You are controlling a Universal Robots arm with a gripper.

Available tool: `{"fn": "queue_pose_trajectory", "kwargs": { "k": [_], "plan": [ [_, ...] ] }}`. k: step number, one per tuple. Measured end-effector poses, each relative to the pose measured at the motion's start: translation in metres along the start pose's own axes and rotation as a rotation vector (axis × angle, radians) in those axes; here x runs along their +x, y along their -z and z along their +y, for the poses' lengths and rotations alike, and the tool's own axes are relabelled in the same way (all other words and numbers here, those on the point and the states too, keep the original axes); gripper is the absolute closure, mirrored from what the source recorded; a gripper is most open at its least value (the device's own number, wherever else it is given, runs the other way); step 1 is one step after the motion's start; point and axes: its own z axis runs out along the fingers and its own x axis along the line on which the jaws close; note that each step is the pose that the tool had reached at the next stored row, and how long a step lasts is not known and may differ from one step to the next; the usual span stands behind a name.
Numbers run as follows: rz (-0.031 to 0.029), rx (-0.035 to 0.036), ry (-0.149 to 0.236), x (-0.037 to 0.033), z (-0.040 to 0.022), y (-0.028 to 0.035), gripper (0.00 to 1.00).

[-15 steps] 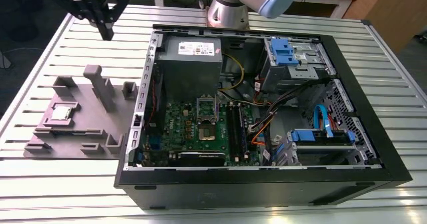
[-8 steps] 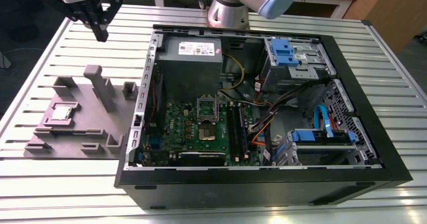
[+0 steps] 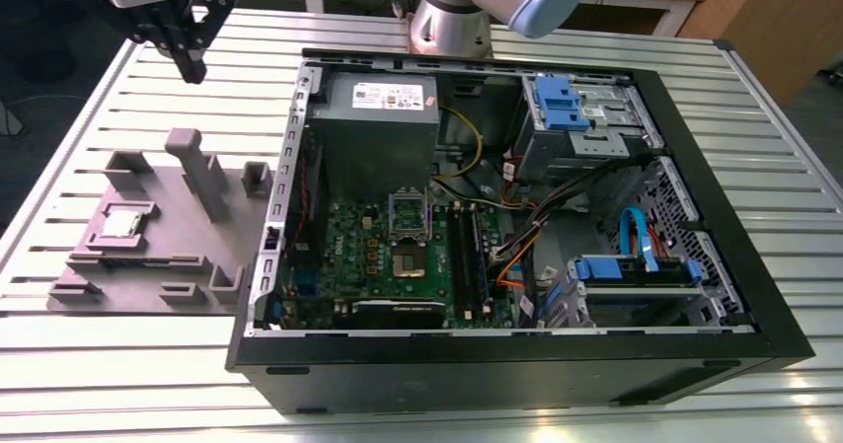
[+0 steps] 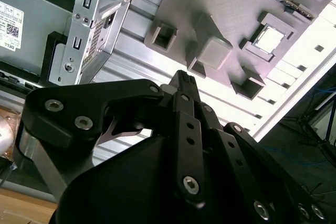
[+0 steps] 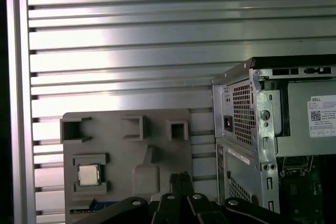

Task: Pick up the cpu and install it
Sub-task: 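Reach for the cpu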

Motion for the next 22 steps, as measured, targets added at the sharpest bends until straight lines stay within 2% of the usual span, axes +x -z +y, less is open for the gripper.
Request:
{"fn": "queue_pose_trajectory", "kwargs": {
  "k": [12,22],
  "plan": [
    [0.0,0.0,0.0,0.0016,-0.0001,-0.0001,0.9],
    [-0.0002,0.0,0.0,0.0155,-0.0015,-0.0027,0.9]
  ]
}}
